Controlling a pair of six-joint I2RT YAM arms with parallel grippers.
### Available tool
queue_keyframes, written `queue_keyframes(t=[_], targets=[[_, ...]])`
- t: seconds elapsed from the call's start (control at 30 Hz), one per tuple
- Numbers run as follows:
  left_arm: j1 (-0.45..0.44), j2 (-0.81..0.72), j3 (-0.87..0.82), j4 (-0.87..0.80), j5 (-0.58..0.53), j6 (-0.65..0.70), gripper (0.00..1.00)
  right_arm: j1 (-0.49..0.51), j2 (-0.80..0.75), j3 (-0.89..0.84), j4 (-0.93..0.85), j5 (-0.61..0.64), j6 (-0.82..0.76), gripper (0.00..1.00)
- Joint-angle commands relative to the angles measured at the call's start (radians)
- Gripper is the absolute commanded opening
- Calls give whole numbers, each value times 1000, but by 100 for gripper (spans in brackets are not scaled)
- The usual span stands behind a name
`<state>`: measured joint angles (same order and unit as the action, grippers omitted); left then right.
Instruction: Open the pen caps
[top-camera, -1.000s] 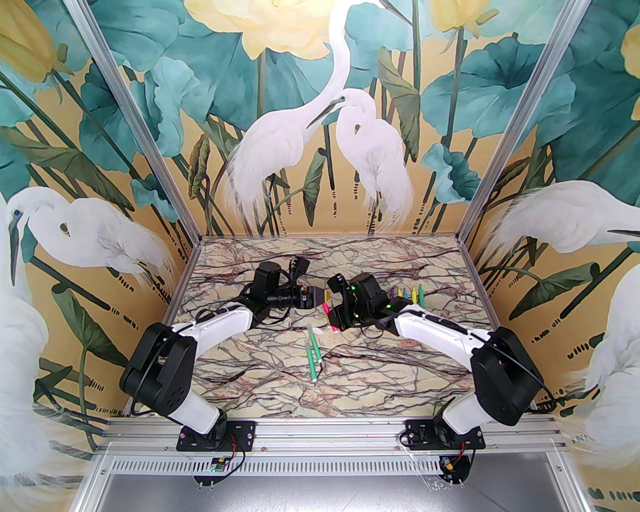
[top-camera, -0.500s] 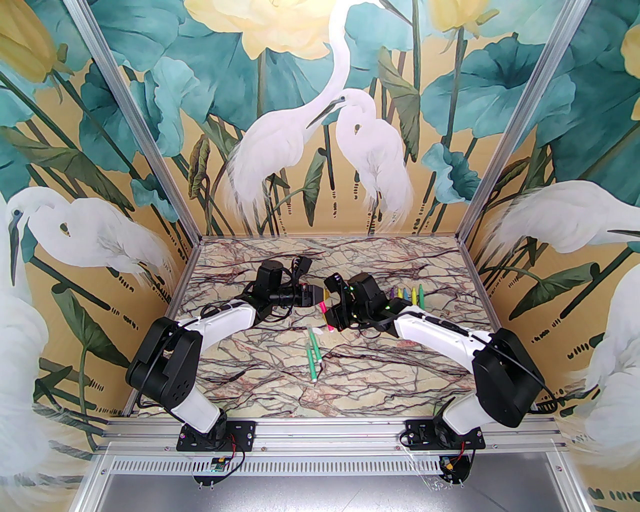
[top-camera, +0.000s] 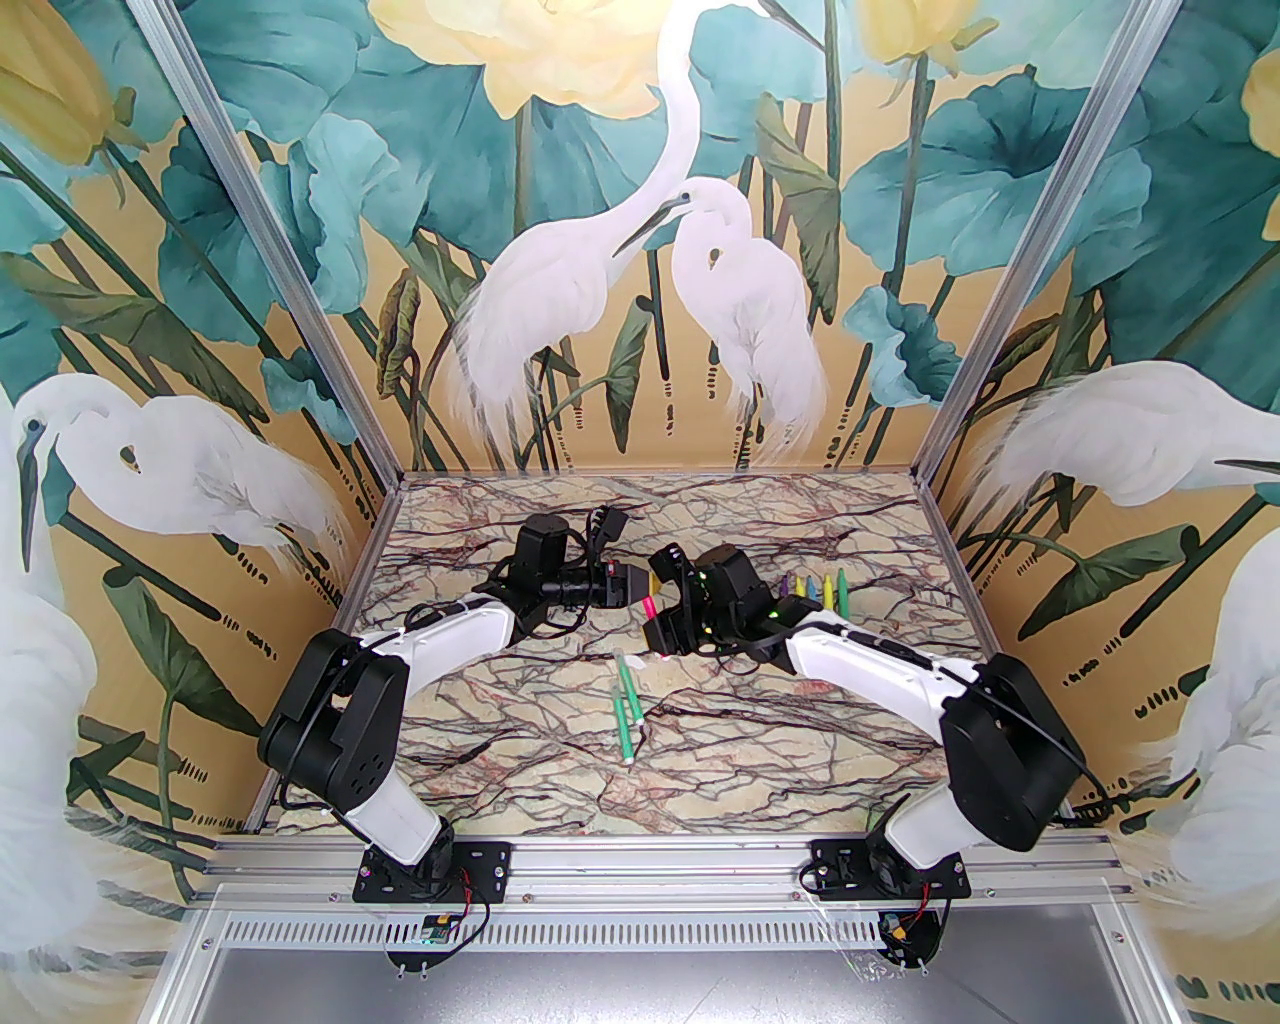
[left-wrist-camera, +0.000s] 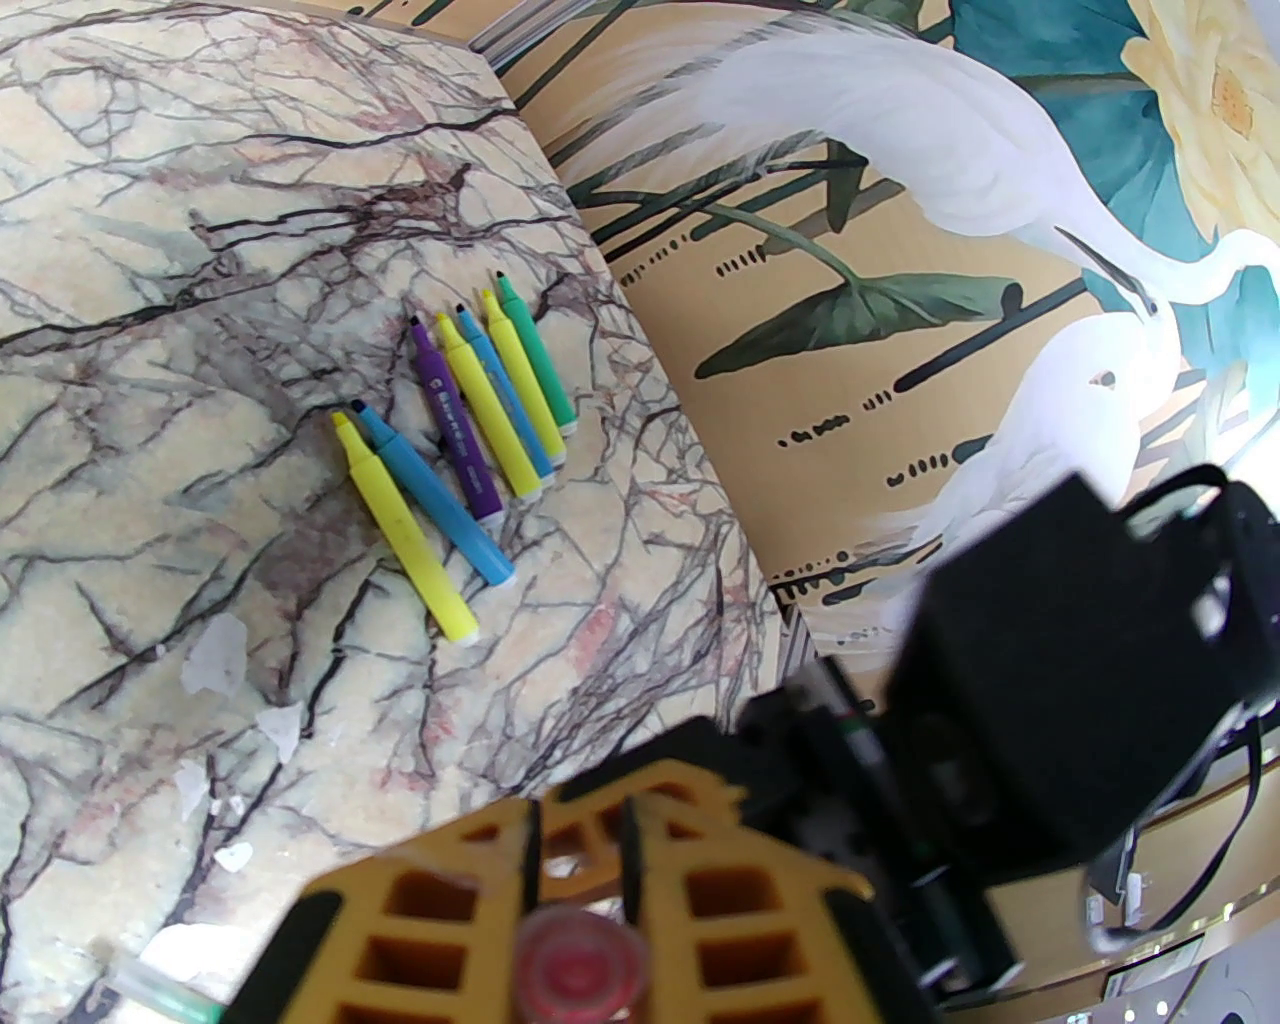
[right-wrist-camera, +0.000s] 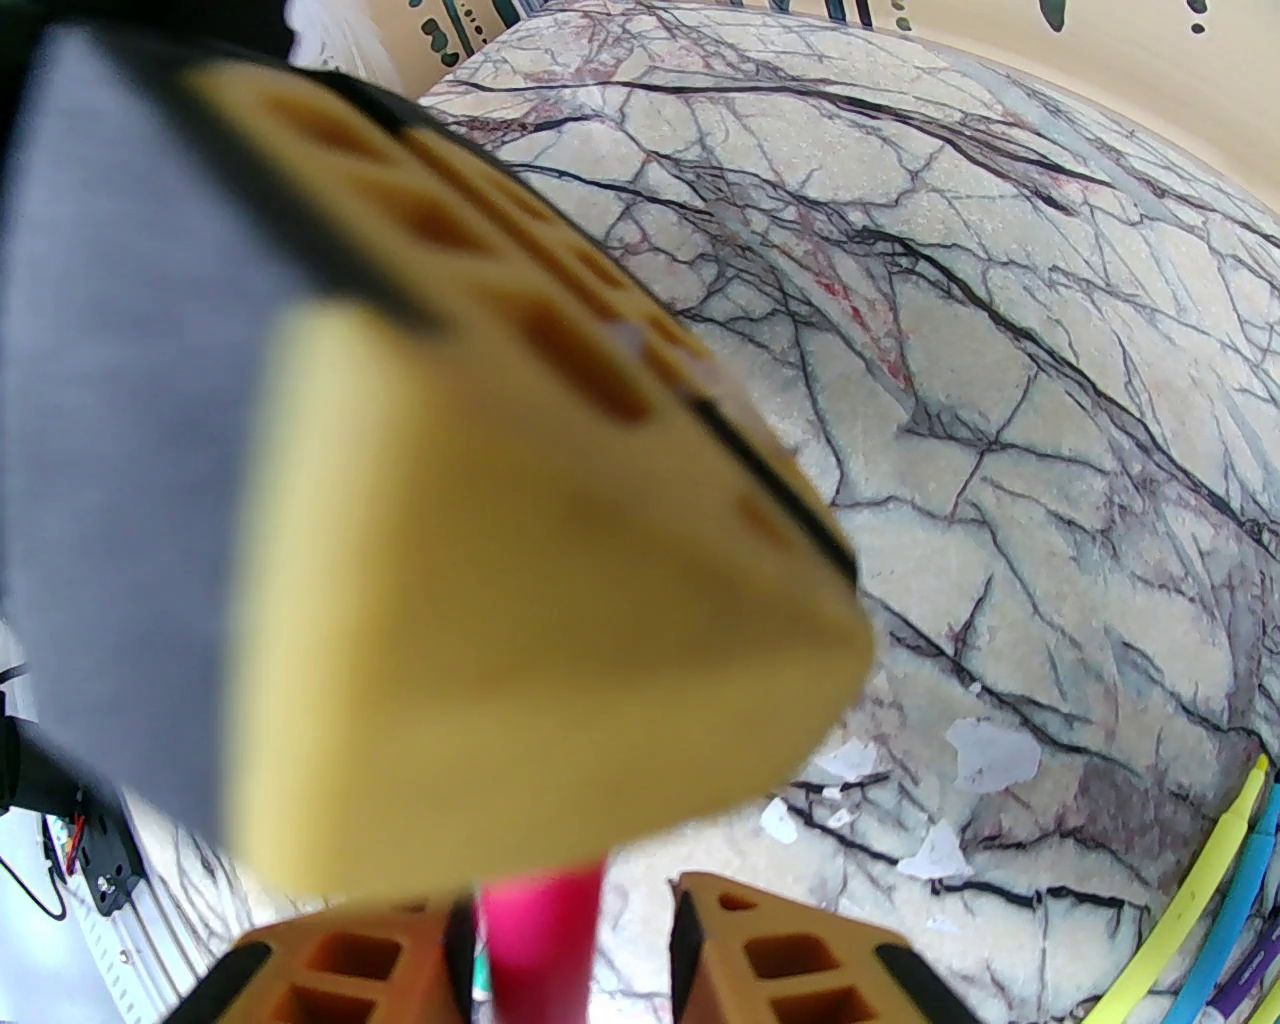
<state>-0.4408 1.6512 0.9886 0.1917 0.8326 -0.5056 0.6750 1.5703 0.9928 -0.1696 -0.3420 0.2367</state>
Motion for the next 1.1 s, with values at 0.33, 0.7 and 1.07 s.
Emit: queue_keyframes(t=[0.33,0.7,1.07], targets=[[11,3,80,-108,-84,0,0,3,-31,-84,24,5,-18,0],[91,12,140,-138,-118,-67,0,5,-162,-289,41,-26,-24,0],[101,30,166,-334,-212,16,0,-41,-139,-285,57,156,45,0]])
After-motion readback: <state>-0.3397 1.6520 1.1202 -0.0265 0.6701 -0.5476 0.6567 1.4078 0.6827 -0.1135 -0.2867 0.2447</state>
